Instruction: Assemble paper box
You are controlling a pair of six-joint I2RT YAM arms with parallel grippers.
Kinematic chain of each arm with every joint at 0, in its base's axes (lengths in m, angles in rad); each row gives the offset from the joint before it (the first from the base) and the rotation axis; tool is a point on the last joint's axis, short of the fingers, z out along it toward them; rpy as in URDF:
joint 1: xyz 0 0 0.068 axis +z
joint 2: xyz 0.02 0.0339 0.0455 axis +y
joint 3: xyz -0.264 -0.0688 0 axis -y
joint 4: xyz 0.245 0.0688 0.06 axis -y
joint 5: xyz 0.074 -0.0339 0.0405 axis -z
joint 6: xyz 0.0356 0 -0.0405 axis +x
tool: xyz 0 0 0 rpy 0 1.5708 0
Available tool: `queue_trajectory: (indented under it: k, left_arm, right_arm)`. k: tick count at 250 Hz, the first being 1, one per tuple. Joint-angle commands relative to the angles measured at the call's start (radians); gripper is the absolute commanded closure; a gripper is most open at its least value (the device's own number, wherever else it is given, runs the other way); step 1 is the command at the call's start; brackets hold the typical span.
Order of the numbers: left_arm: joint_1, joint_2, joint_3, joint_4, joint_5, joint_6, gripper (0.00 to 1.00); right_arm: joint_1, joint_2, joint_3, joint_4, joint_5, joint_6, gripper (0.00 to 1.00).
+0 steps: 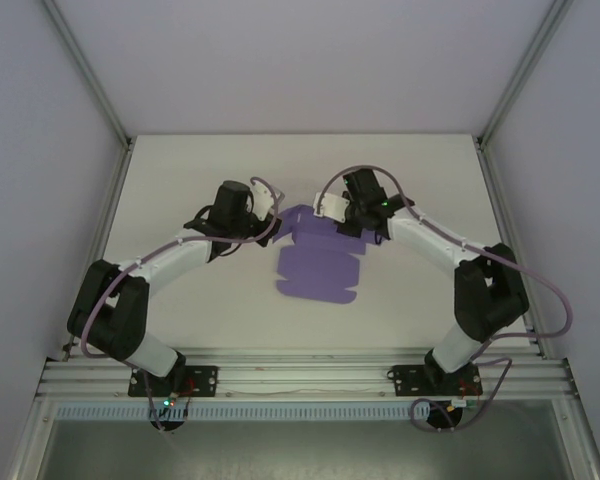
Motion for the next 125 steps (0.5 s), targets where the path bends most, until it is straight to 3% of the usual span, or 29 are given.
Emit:
queue_trajectory:
  k: [1,25,71,125]
  left_arm:
    - [-0.012,0.009,0.042,-0.043,-0.001,-0.013,1.0]
    - [-0.023,0.007,0.034,-0.019,0.027,-0.023,1.0]
    - [-0.031,0.042,0.035,0.038,0.063,-0.081,1.0]
    - [-0.031,0.047,-0.005,0.042,-0.075,-0.124,1.0]
  right_arm:
    - [0.017,-0.012,-0.036,0.09,0.177,0.011,1.0]
    - [0.045,-0.015,-0.051,0.099,0.215,0.01,1.0]
    - [0.121,0.014,-0.13,0.291,0.427,-0.138,1.0]
    - [0.136,-0.002,-0.272,0.559,0.454,-0.361,1.0]
